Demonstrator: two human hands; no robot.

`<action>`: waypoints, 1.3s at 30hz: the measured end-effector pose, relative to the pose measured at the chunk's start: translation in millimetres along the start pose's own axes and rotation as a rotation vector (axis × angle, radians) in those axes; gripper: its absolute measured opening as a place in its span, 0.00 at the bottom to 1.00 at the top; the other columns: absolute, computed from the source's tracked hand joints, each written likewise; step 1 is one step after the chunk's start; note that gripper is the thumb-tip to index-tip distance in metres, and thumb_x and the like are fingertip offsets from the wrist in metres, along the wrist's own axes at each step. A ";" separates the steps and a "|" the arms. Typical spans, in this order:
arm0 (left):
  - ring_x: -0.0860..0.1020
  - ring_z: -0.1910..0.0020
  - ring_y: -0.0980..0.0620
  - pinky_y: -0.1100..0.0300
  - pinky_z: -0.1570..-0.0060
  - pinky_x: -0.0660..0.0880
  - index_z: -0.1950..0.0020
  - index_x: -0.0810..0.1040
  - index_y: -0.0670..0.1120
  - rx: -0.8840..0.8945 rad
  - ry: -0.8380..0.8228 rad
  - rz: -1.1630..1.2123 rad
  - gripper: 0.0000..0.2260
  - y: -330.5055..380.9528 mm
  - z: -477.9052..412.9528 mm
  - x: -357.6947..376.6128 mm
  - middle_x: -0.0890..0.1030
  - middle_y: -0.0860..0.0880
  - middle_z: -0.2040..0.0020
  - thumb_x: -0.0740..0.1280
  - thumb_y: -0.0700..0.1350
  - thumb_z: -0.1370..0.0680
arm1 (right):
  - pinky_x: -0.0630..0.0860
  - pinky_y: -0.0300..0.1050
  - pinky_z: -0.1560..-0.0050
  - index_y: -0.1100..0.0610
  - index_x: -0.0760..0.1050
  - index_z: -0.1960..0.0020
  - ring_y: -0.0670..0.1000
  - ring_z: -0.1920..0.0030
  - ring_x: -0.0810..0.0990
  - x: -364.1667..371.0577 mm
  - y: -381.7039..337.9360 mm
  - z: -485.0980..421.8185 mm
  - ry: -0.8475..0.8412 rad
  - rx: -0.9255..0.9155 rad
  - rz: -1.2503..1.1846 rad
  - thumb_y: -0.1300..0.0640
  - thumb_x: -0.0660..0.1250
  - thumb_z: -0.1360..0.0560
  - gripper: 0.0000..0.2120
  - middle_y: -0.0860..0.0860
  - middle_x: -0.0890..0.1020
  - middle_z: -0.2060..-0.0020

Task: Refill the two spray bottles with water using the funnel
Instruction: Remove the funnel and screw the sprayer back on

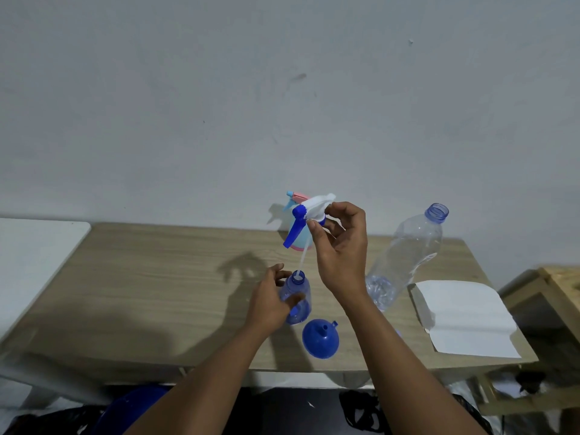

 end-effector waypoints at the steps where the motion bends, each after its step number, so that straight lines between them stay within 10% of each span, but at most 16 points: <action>1: 0.77 0.41 0.53 0.48 0.38 0.77 0.31 0.68 0.51 0.004 -0.001 0.002 0.33 0.6 0.2 -0.3 0.78 0.55 0.41 0.80 0.44 0.32 | 0.78 0.33 0.52 0.59 0.68 0.39 0.40 0.50 0.82 0.2 0.8 -0.7 -0.002 0.001 0.002 0.70 0.70 0.25 0.18 0.47 0.78 0.47; 17: 0.81 0.45 0.56 0.62 0.47 0.78 0.38 0.76 0.50 0.022 0.122 0.162 0.26 -7.4 5.6 2.8 0.82 0.53 0.45 0.79 0.38 0.33 | 0.80 0.56 0.42 0.50 0.67 0.35 0.48 0.47 0.84 -2.1 112.6 56.9 0.042 0.413 0.089 0.60 0.77 0.29 0.29 0.49 0.85 0.48; 25: 0.82 0.50 0.60 0.68 0.55 0.76 0.48 0.76 0.58 -0.028 0.140 0.212 0.19 -9.7 8.3 4.2 0.83 0.56 0.48 0.78 0.40 0.30 | 0.79 0.42 0.45 0.50 0.68 0.38 0.44 0.47 0.83 -0.5 118.1 61.5 0.059 0.385 0.168 0.60 0.80 0.33 0.29 0.48 0.84 0.49; 34: 0.81 0.45 0.53 0.58 0.43 0.78 0.40 0.73 0.50 -0.031 0.123 0.255 0.25 -14.7 1.2 5.9 0.82 0.50 0.44 0.73 0.30 0.31 | 0.77 0.34 0.52 0.52 0.75 0.44 0.44 0.53 0.80 0.1 119.4 61.5 0.013 0.309 0.216 0.58 0.82 0.36 0.25 0.48 0.80 0.53; 39: 0.81 0.47 0.58 0.67 0.47 0.77 0.37 0.73 0.46 -0.015 0.106 0.273 0.25 -12.0 2.2 5.3 0.82 0.53 0.46 0.74 0.31 0.30 | 0.80 0.45 0.48 0.51 0.78 0.51 0.46 0.52 0.83 -6.7 124.7 62.4 -0.001 0.303 0.253 0.57 0.82 0.37 0.19 0.48 0.82 0.54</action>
Point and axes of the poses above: each hand's wrist, its own z-axis away from the middle knuckle, its own x-axis out of the palm, y = z × x, the point moved 2 cm from there along -z, towards the middle knuckle
